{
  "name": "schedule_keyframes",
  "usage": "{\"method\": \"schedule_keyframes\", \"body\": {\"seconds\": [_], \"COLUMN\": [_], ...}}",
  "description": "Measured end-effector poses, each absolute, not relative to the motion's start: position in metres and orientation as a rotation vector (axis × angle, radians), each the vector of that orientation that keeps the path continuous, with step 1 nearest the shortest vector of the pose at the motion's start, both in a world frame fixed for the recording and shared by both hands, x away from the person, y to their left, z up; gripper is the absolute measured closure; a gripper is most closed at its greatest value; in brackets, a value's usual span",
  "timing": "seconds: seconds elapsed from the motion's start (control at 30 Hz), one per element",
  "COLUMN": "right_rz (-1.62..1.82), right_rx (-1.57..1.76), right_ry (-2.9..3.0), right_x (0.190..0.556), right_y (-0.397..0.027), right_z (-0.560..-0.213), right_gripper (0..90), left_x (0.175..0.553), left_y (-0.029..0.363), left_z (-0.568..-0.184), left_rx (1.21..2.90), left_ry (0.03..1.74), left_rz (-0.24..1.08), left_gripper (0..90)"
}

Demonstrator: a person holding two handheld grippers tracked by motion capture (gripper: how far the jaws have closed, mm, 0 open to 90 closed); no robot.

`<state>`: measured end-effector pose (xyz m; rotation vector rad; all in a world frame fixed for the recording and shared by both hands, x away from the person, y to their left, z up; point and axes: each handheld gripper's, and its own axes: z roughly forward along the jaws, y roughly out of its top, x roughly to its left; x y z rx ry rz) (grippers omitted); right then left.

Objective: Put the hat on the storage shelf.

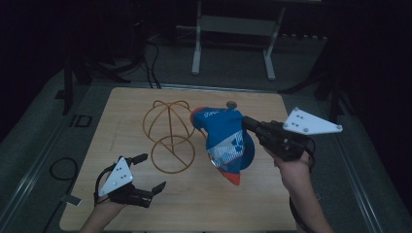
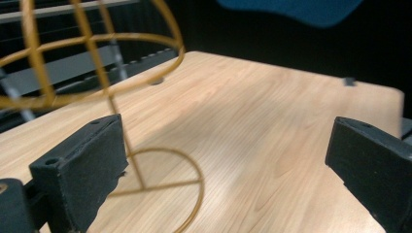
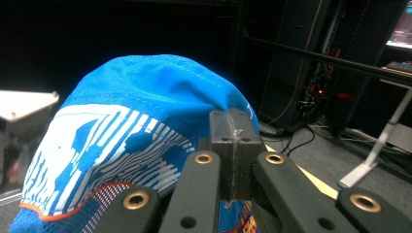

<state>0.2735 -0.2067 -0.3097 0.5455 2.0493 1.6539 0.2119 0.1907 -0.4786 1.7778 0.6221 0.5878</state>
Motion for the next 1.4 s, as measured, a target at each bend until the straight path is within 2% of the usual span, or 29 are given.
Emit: {"method": "schedule_keyframes", "body": {"seconds": [0.43, 0.8, 1.13, 1.4], "right_rz": [1.628, 1.627, 1.565, 1.523], "right_rx": [0.526, 0.492, 0.442, 0.444], "right_ry": [2.087, 2.137, 2.278, 2.348], "right_x": [0.314, 0.343, 0.356, 0.362], "right_y": [-0.147, -0.074, -0.008, 0.007], "right_z": [-0.289, -0.273, -0.296, -0.315], "right_gripper": [90.0, 90.0, 90.0, 90.0], "left_x": [0.199, 0.199, 0.197, 0.197], "left_y": [0.195, 0.201, 0.208, 0.209], "left_z": [-0.535, -0.545, -0.545, -0.547], "left_rx": [1.765, 1.747, 1.726, 1.73], "left_ry": [0.736, 0.762, 0.78, 0.777], "left_rz": [0.582, 0.601, 0.605, 0.594], "left_gripper": [1.6, 1.6, 1.7, 1.7]}}
